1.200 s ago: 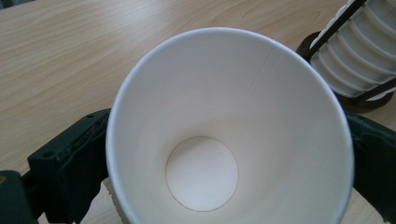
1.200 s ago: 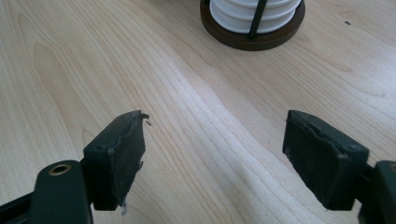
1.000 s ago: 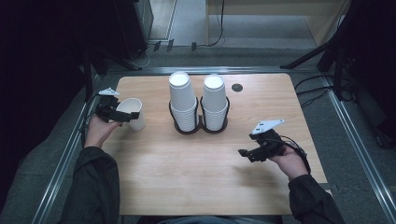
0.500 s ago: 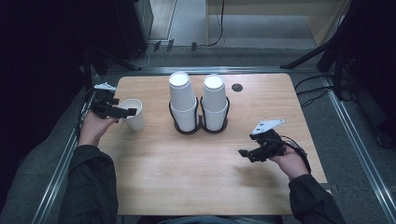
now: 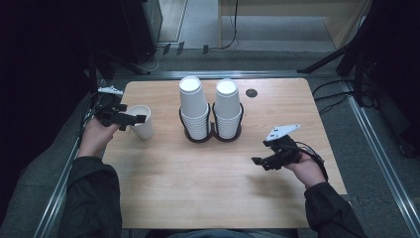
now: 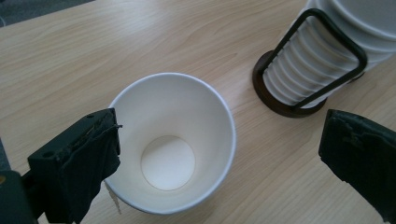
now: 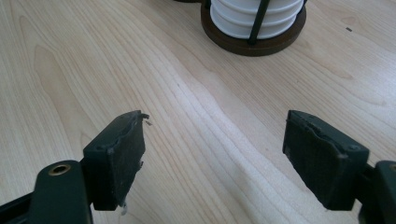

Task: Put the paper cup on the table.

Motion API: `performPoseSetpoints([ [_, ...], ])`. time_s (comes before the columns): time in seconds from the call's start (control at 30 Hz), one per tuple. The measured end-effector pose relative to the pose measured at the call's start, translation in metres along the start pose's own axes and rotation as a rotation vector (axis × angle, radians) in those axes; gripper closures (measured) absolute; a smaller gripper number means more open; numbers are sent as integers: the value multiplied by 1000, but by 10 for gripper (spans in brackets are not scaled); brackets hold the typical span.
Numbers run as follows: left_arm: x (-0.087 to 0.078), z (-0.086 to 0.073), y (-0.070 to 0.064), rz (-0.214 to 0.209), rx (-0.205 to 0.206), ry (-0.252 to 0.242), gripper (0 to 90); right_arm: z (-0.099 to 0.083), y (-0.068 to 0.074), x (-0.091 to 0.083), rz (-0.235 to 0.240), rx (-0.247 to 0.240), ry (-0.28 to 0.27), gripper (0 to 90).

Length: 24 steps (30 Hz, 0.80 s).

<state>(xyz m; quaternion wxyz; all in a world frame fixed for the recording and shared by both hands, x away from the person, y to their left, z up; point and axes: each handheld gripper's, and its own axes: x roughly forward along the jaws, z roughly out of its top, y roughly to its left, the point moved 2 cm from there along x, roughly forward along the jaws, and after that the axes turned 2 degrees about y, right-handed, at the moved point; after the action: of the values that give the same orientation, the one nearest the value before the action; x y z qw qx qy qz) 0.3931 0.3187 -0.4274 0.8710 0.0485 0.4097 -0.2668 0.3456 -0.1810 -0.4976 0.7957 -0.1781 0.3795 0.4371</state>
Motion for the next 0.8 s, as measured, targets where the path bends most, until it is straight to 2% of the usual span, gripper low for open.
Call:
performPoseSetpoints([
  [0.1, -4, 0, -8, -3, 9, -13, 0, 3, 0, 2, 6, -8, 1, 208],
  [0.3, -9, -2, -24, -3, 3, 3, 0, 9, -4, 3, 10, -19, -11, 209],
  [0.37, -11, -1, -33, -1, 17, 3, 0, 11, -6, 4, 17, -20, -12, 208],
  [0.43, -11, -1, -37, 4, 25, 4, 0, 12, -8, 4, 15, -26, -13, 207],
  [0.6, -10, -1, -55, -20, 67, 15, 0, 16, -12, 7, 16, -17, -7, 207],
  [0.67, -9, -3, -61, -57, 59, 44, 0, 18, -13, 9, 17, -23, -6, 207],
  [0.73, -10, -4, -66, -42, 61, 52, 0, 20, -13, 10, 23, -24, -14, 207],
  [0.8, -11, -4, -71, -43, 72, 38, 0, 21, -13, 12, 29, -26, -11, 207],
])
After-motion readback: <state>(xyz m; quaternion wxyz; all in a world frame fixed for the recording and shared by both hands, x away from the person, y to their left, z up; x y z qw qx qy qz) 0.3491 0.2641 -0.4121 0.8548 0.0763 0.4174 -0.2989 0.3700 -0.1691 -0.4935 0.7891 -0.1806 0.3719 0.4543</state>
